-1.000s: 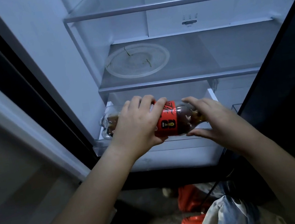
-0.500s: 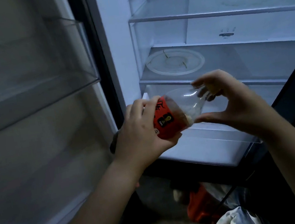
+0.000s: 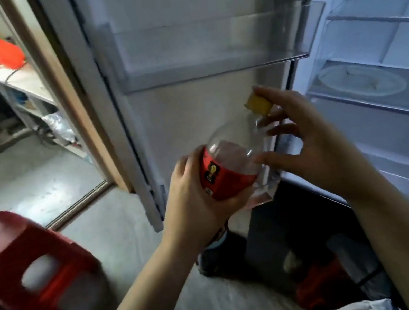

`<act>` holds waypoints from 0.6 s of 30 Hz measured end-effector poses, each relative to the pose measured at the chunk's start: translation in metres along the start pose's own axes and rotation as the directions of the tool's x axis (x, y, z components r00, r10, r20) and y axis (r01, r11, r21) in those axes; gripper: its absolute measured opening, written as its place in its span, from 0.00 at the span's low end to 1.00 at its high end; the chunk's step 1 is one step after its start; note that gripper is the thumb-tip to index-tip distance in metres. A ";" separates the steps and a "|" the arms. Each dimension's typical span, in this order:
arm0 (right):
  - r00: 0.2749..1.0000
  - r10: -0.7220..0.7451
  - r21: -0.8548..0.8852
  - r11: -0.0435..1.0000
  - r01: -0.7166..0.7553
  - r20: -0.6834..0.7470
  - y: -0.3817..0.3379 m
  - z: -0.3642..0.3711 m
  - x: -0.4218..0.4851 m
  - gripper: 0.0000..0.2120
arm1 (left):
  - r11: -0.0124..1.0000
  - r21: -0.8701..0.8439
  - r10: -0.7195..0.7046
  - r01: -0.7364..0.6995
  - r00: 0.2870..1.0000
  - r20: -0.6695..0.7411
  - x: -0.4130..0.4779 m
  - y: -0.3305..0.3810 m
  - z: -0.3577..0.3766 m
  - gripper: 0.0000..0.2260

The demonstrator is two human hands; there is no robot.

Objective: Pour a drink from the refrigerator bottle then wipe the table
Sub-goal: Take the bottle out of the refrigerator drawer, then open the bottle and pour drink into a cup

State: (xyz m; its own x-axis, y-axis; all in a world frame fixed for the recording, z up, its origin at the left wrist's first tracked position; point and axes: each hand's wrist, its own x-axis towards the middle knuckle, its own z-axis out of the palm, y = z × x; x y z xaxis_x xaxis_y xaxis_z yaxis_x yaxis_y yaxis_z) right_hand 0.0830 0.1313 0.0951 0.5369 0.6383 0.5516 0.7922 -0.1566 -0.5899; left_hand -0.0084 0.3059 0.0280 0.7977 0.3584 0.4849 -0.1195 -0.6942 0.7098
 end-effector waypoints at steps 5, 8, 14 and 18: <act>0.981 -0.142 0.052 0.989 0.136 0.135 -0.058 0.075 0.012 0.37 | 0.994 0.014 -0.102 0.105 0.985 -0.143 -0.060 -0.030 -0.084 0.40; 0.965 -0.186 0.078 0.982 0.175 0.184 -0.096 0.121 0.024 0.35 | 0.984 0.025 -0.164 0.175 0.957 -0.238 -0.093 -0.043 -0.135 0.38; 0.894 -0.334 0.233 0.934 0.271 0.299 -0.171 0.212 0.054 0.30 | 0.945 0.098 -0.236 0.311 0.859 -0.455 -0.150 -0.063 -0.216 0.39; 0.789 -0.489 0.316 0.866 0.387 0.373 -0.218 0.276 0.070 0.31 | 0.888 0.055 -0.330 0.456 0.716 -0.615 -0.186 -0.086 -0.262 0.41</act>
State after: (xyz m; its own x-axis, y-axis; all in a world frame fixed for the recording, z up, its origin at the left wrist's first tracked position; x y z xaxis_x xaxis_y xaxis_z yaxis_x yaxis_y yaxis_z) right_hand -0.1322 0.4179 0.0990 -0.0721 0.8611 0.5032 0.8024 0.3497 -0.4835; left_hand -0.3011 0.4623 0.0110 0.2469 0.8695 0.4277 0.2901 -0.4875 0.8236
